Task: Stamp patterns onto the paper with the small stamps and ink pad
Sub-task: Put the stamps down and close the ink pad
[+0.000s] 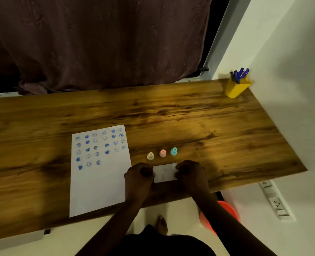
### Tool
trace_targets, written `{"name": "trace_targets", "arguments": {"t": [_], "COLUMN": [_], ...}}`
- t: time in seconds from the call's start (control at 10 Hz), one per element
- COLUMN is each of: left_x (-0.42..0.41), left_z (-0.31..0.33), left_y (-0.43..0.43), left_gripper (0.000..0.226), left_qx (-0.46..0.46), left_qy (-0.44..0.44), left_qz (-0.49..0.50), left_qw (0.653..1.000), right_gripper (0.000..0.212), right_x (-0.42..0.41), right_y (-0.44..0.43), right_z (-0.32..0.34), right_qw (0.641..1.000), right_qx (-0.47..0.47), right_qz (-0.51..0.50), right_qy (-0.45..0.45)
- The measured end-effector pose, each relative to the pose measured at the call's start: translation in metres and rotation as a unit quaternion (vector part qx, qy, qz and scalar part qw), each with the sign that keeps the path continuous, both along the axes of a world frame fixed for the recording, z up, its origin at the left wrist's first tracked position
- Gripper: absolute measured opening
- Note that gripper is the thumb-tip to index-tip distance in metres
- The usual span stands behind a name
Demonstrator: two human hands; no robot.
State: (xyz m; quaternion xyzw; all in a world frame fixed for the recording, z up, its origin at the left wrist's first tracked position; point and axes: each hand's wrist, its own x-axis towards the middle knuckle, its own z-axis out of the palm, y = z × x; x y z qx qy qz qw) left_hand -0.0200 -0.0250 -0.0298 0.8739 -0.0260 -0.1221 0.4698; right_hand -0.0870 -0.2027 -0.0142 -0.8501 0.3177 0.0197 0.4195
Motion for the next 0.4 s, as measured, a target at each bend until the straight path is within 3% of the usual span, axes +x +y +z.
{"name": "trace_targets", "arguments": {"t": [0.4], "left_x": [0.0038], "left_z": [0.0008], "left_y": [-0.0007], "left_gripper": [0.016], "left_qx": [0.002], "left_qy": [-0.009], "left_qz": [0.000], "left_qw": [1.000], "right_gripper": [0.018], "right_x": [0.0046], "right_y": [-0.0048], "right_z": [-0.0040], "right_qw": [0.999], "right_qx": [-0.034], "right_qz": [0.023], "right_qy": [0.003]}}
